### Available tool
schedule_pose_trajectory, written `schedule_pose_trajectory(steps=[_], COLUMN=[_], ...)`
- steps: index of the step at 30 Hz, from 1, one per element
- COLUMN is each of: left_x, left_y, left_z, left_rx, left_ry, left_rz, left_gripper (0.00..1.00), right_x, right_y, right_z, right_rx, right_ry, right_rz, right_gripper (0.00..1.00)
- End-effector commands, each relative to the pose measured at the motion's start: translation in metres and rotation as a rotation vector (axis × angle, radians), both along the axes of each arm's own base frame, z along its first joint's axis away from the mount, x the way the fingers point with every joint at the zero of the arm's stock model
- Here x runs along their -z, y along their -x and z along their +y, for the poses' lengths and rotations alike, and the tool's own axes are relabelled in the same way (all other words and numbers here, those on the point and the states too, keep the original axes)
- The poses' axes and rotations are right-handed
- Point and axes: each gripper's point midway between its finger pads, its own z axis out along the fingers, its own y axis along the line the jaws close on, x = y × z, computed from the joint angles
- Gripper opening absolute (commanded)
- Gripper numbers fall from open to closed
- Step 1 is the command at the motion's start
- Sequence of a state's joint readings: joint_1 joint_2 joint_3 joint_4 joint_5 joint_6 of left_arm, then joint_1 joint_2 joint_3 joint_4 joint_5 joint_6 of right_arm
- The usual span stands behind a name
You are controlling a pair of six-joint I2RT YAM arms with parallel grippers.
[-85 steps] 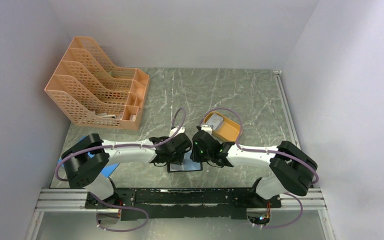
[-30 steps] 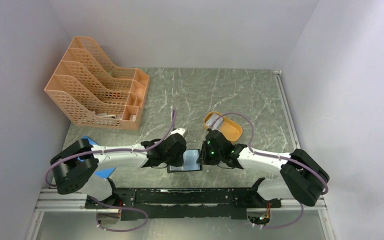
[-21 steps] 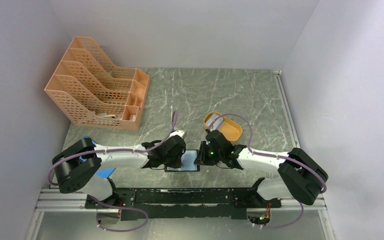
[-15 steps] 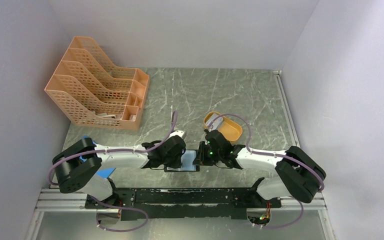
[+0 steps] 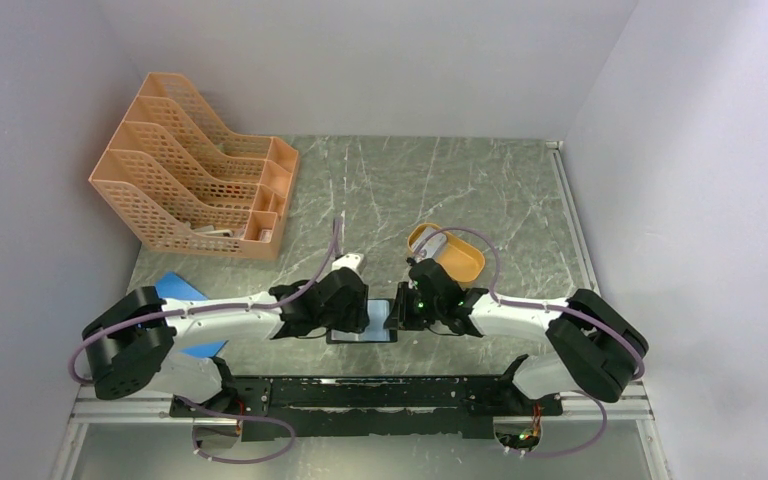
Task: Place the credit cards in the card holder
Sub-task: Open the card holder at the center of the board.
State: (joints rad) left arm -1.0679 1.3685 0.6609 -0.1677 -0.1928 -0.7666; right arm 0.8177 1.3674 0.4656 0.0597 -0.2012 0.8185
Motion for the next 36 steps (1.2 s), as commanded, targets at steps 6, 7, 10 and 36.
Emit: schedule_pose_trajectory(steps=[6,7,10,36], left_x=[0.000,0.003,0.013,0.039], left_y=[-0.015,-0.016,-0.017,-0.011], left_z=[-0.018,-0.018,-0.014,0.014], left_rx=[0.024,0.022,0.009,-0.051], left_ry=[-0.066,-0.079,-0.130,-0.218], left_rz=[-0.011,-0.007,0.005,0.028], left_gripper=[0.50,0.50,0.47,0.05], right_x=[-0.003,-0.003,-0.004,-0.025], right_y=[-0.006,-0.006,-0.006,-0.009], right_z=[0.004,0.004,0.004,0.001], right_rx=[-0.002,-0.004,-0.006,0.021], right_ry=[0.010,0.010,0.009,-0.004], right_rz=[-0.022,-0.023,-0.024,-0.061], right_gripper=[0.20,0.20,0.20,0.27])
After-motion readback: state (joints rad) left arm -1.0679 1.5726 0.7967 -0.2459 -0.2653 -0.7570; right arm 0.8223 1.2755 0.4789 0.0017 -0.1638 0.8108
